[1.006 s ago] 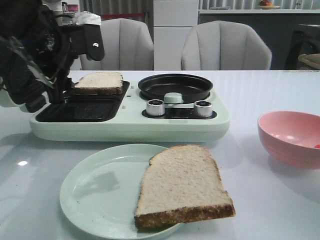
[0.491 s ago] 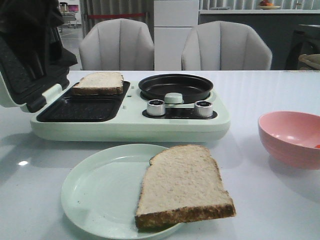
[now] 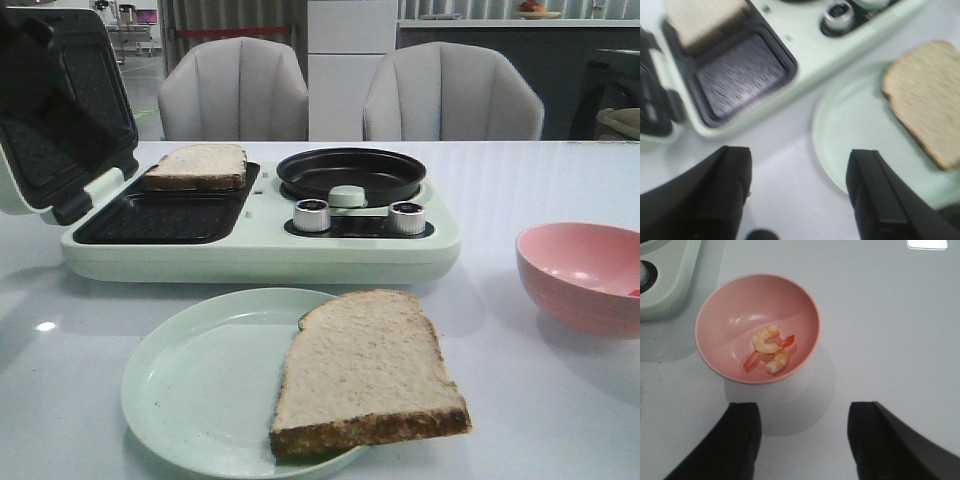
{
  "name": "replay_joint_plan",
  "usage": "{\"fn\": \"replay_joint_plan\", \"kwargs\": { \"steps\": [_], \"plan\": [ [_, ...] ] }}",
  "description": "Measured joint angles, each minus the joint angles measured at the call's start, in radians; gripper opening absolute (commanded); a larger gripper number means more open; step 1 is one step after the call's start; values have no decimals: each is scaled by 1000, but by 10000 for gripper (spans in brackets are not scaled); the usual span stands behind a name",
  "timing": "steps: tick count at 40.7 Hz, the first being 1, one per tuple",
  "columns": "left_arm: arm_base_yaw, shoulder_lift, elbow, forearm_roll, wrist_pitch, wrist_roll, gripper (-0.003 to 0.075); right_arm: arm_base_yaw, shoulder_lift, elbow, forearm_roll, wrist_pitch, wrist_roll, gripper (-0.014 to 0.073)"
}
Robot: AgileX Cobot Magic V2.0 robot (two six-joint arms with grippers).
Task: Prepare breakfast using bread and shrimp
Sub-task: 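Reach the right gripper to the remaining bread slice and grasp it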
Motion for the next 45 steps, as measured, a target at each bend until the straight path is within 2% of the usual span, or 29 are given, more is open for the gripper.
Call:
{"fn": "replay_joint_plan", "kwargs": {
  "steps": [9, 19, 27, 35, 45],
  "plan": [
    [0, -137, 5, -372, 49, 249, 456, 0, 0, 0, 0, 0, 0, 498],
    [1, -378, 39, -458, 35, 302, 456, 0, 0, 0, 34, 2, 0, 498],
    [30, -534, 135, -463, 34, 273, 456, 27, 57, -10, 230, 47, -65, 498],
    [30, -562, 184, -466, -49, 267, 456, 160, 238, -25, 473, 117, -248, 498],
    [30, -562, 186, -466, -71, 267, 456, 314, 486, -27, 732, 28, -375, 498]
  ]
}}
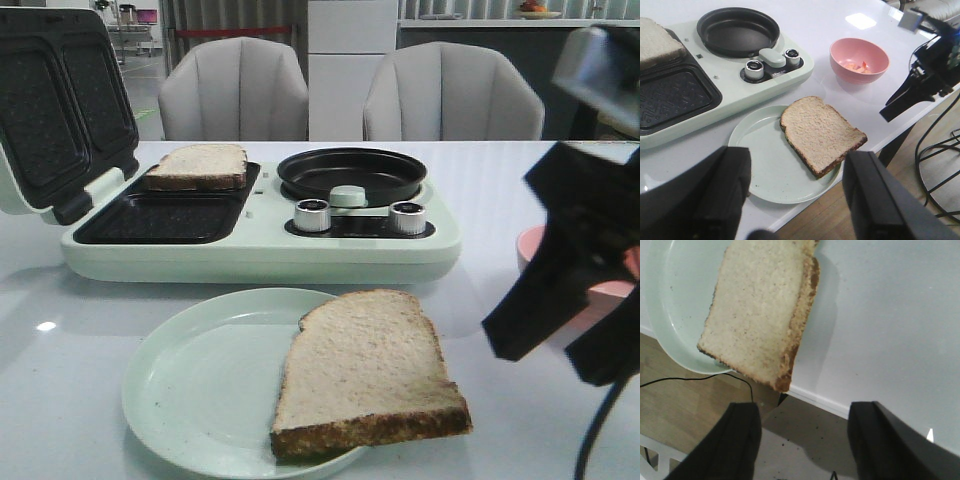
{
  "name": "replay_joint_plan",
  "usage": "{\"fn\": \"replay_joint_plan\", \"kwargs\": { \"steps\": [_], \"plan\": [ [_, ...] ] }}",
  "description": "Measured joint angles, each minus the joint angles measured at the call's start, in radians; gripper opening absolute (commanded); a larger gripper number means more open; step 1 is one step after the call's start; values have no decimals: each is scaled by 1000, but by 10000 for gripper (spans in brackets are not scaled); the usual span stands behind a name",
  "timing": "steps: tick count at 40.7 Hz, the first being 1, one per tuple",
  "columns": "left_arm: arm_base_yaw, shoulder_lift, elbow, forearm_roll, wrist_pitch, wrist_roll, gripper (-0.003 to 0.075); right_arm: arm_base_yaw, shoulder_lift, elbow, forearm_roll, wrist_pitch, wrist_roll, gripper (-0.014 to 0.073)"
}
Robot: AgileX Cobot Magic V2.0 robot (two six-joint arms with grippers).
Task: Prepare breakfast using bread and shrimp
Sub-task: 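Reach the right gripper to the remaining bread slice and grasp it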
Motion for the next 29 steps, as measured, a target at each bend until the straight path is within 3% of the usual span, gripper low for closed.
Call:
{"fn": "replay_joint_plan", "kwargs": {
  "steps": [11, 29],
  "plan": [
    [0, 0, 0, 0, -8, 0, 456, 13, 209, -80, 136, -55, -86, 498],
    [0, 0, 0, 0, -8, 0, 456, 13, 418, -262, 153, 2, -103, 498]
  ]
}}
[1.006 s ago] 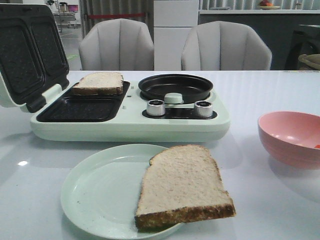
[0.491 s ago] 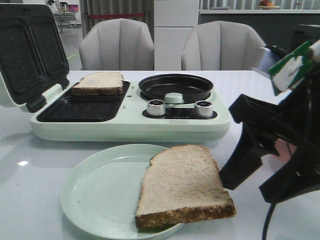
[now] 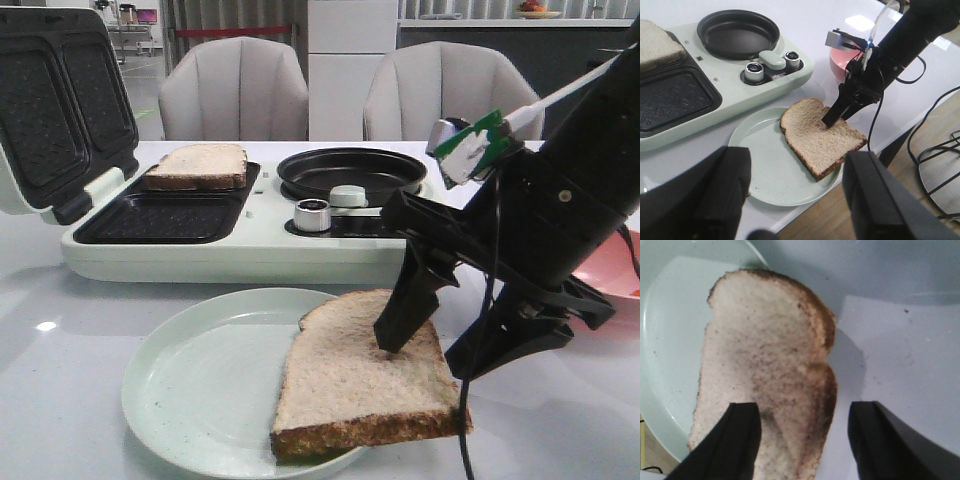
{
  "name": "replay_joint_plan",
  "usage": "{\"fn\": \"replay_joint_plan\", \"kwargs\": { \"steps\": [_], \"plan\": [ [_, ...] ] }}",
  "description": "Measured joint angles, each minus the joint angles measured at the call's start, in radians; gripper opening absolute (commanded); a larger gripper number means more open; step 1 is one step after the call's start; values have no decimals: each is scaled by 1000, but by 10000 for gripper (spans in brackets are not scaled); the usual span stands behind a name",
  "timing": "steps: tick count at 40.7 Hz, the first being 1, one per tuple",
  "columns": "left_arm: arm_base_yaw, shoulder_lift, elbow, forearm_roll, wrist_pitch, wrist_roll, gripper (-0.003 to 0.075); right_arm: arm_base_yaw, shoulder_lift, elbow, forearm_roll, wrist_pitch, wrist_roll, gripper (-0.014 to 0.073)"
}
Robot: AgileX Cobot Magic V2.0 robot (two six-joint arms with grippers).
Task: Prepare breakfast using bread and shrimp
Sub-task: 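Reach the right gripper to the remaining bread slice and grasp it, then carry the bread with the right gripper onto the other waffle plate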
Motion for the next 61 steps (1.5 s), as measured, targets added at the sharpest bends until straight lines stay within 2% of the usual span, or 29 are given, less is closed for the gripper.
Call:
{"fn": "replay_joint_plan", "kwargs": {
  "steps": [7, 10, 14, 17, 24, 31, 39, 46, 52, 61],
  "plan": [
    [0, 0, 0, 0, 0, 0, 456, 0, 24, -17, 0, 31, -2, 486],
    [0, 0, 0, 0, 0, 0, 456, 0, 24, -17, 0, 44, -11, 424],
    [0, 0, 0, 0, 0, 0, 456, 0, 26, -17, 0, 52, -17, 273],
    [0, 0, 0, 0, 0, 0, 456, 0, 26, -17, 2, 58, -17, 191],
    [0, 0, 0, 0, 0, 0, 456, 0, 26, -21, 11, 66, -17, 94],
    [0, 0, 0, 0, 0, 0, 456, 0, -25, -21, -12, 83, -19, 85],
    [0, 0, 0, 0, 0, 0, 456, 0, -181, -28, -29, 102, -19, 85],
    [0, 0, 0, 0, -2, 0, 456, 9, -249, -104, -17, 106, -19, 85],
    [0, 0, 0, 0, -2, 0, 456, 42, -203, -232, -1, 47, -19, 85],
    [0, 0, 0, 0, -2, 0, 456, 102, 6, -495, 81, 12, -19, 85]
  ]
}}
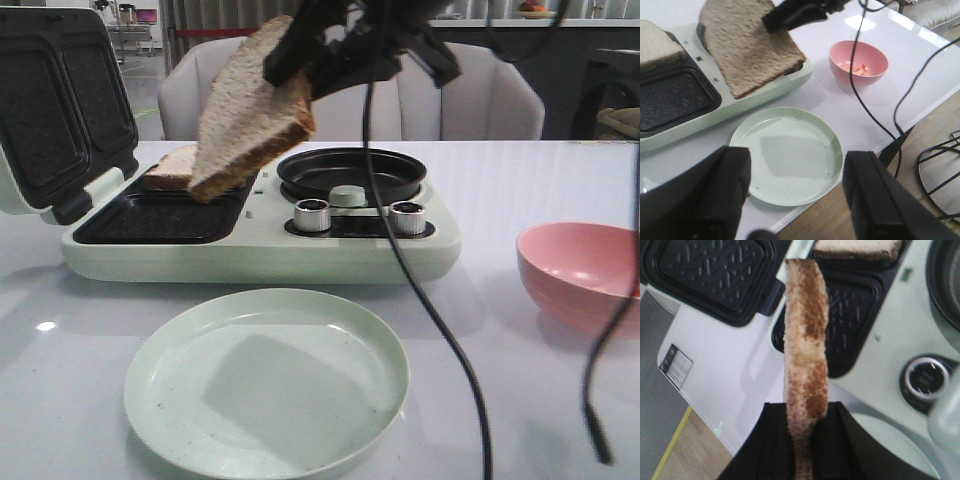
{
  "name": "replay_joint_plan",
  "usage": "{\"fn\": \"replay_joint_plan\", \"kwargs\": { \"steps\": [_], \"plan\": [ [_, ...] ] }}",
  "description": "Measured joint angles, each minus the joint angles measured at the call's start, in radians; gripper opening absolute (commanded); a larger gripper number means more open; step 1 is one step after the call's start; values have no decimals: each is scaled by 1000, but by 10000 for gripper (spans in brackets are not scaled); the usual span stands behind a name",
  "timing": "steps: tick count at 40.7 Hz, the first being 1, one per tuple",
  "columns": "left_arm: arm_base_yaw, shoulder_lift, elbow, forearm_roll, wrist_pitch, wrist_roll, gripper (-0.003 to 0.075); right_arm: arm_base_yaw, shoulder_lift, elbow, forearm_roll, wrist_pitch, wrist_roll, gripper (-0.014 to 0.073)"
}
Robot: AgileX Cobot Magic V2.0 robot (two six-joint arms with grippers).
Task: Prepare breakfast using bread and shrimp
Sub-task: 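Carry the bread with the right gripper onto the other waffle plate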
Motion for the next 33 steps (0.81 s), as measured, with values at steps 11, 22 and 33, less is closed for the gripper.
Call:
{"fn": "replay_joint_plan", "kwargs": {
  "steps": [11, 22, 33],
  "plan": [
    [0, 0, 0, 0, 0, 0, 456, 52, 291, -310, 93, -23, 0, 88],
    [0, 0, 0, 0, 0, 0, 456, 75, 495, -467, 125, -40, -2, 192],
    [0, 0, 0, 0, 0, 0, 456, 75, 520, -480, 80, -25, -2, 447]
  ]
}}
